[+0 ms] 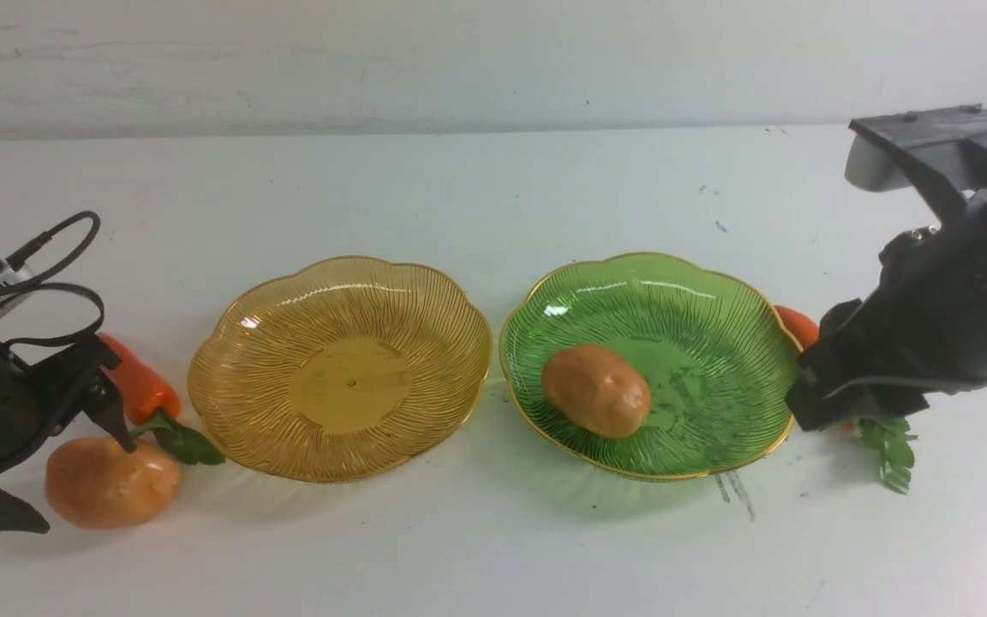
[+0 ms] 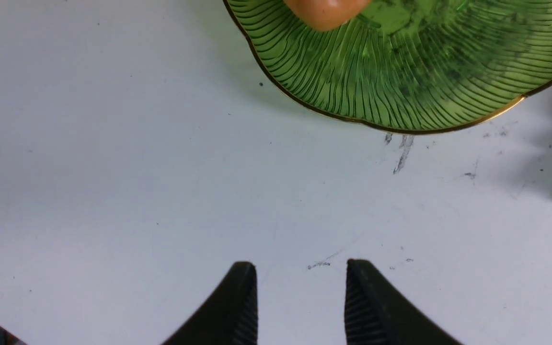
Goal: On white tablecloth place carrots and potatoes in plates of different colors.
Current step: 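Pick up the potato beside the plates and place it on a plate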
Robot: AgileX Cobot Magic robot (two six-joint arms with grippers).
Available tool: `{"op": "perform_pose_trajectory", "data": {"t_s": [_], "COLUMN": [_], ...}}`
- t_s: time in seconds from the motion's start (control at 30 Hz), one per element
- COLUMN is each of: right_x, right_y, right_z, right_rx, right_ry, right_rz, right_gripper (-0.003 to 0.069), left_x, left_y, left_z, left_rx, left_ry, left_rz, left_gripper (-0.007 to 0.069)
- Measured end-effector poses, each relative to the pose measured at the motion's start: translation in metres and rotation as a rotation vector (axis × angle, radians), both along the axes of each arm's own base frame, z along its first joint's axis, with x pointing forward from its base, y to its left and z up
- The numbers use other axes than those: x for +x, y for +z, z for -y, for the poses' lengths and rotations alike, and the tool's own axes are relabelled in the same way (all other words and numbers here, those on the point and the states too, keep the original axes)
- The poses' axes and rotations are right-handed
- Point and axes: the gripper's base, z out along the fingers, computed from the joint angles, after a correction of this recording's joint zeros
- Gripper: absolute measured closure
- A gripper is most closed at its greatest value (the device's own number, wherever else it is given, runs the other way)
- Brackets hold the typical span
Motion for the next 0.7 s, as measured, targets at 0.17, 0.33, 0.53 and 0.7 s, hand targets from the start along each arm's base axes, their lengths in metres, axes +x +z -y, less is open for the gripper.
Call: {"op": "perform_pose_trajectory", "data": {"t_s": [0.17, 0.33, 0.53, 0.7], "right_x": [0.0, 0.0, 0.0, 0.0], "right_y": [0.0, 0.0, 0.0, 0.0], "right_z": [0.0, 0.0, 0.0, 0.0], "right_rx": [-0.002, -0.001, 0.001, 0.001], "right_ry": [0.006, 0.007, 0.007, 0.008], "right_rz": [0.002, 0.002, 0.001, 0.002], "right_gripper": [0.0415, 0.0415, 0.0415, 0.0415], "left_x": [0.002, 0.005, 0.009, 0.012], "left_y": [-0.003, -0.016, -0.019, -0.021], "left_z": [-0.001, -0.002, -0.003, -0.006], "left_rx": [0.012, 0.004, 0.007, 0.031], "left_ry": [0.0, 0.002, 0.004, -0.01], "left_rz": [0.001, -0.037, -0.036, -0.037], "left_gripper": [-0.0022, -0.0012, -0.0005, 0.0052]}}
